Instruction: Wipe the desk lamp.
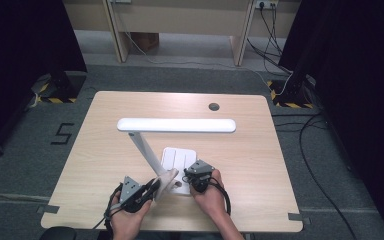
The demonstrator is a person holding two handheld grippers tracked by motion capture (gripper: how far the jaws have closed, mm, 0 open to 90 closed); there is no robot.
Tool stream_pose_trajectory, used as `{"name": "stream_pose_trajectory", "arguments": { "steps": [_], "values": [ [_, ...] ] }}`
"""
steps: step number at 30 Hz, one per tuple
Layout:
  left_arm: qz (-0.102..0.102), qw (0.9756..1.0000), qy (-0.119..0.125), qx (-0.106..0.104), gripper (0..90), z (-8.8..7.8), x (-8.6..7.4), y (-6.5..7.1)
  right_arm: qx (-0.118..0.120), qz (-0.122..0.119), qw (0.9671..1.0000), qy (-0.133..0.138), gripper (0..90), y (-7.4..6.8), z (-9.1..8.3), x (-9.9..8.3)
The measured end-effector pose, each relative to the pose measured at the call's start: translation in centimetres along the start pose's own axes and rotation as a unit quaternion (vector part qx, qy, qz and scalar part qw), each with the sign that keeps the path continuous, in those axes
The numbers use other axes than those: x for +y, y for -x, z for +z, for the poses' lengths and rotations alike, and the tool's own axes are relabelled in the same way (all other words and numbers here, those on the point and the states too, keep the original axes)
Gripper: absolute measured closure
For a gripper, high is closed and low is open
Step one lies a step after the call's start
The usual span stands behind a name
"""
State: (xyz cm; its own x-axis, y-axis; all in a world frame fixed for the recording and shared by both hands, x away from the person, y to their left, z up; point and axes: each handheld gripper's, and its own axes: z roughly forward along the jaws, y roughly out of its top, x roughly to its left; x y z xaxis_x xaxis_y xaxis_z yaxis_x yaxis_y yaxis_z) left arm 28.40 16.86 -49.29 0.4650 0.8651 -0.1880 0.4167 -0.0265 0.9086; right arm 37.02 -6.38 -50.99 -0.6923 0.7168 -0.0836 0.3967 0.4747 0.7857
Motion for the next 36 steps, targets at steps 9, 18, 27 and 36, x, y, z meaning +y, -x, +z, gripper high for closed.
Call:
{"name": "stream_pose_trajectory", "arguments": {
  "steps": [9,18,27,36],
  "values": [
    [-0.014,0.999,0.037,0.021,81.8,-2.7,1.7,-1.8,-0.001,0.0,1.0,0.001,90.0,0.0,0.0,0.0],
    [-0.01,0.9954,0.086,0.041,81.6,-4.3,5.1,-3.4,-0.001,0.0,1.0,0.001,90.0,0.0,0.0,0.0],
    [0.013,0.9893,0.139,0.044,81.7,-5.5,9.4,-3.7,-0.001,0.002,1.0,0.003,90.0,0.0,0.0,0.0],
    [0.031,0.9817,0.184,0.04,81.5,-6.2,12.8,-3.3,-0.001,0.002,1.0,0.005,90.0,0.0,0.1,0.0]
  ]
}}
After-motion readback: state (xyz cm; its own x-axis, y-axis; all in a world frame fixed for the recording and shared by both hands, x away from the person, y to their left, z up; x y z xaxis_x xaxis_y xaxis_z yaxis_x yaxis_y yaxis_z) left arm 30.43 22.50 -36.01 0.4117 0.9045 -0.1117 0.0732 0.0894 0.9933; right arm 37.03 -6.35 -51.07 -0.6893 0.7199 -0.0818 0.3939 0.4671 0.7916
